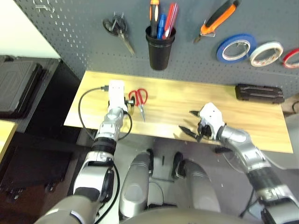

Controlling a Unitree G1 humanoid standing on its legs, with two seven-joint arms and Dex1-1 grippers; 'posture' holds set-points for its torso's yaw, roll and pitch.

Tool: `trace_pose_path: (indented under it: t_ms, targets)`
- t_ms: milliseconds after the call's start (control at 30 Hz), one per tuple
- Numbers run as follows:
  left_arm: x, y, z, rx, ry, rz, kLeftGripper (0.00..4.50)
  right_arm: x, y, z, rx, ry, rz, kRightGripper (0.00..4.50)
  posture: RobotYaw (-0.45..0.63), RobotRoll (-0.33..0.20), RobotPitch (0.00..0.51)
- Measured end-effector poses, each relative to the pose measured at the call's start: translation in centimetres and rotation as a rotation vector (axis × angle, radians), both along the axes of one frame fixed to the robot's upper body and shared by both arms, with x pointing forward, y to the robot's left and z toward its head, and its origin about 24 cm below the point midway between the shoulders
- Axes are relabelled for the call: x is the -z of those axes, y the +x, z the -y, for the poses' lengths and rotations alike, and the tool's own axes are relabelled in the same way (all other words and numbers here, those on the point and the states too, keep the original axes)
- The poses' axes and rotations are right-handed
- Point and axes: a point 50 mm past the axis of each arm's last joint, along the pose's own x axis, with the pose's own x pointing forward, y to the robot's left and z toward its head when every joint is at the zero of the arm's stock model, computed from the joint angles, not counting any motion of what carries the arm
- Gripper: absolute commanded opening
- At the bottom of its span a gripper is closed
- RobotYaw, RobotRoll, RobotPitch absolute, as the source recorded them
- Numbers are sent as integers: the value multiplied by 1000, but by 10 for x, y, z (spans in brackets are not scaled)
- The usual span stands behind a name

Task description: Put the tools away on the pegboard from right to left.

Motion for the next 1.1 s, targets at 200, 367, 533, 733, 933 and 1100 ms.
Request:
trace_pose_path:
  t_ms: [200, 367, 533, 733, 933, 1100]
  targets:
    - [11, 3, -4, -26, 64, -33, 4481, 2, -3, 1, 20, -2, -5, 4500, 116, 0, 329]
    - [17, 3, -7, -45, 112, -61, 4481, -1, -4, 1, 26, -4, 5, 4500, 99, 0, 325]
    - [20, 3, -6, -46, 143, -87, 4315, -2, -5, 2, 41, -8, 6, 4500, 91, 0, 324]
    - [23, 4, 0, -23, 154, -107, 2382, -6, -4, 2, 41, -12, 12, 4500, 87, 0, 319]
    - [24, 3, 0, -25, 144, -114, 51, -7, -4, 4, 34, -16, 16, 4500, 101, 0, 310]
    - [24, 3, 2, -45, 105, -109, 51, -12, -2, 2, 4, -1, 36, 4500, 118, 0, 301]
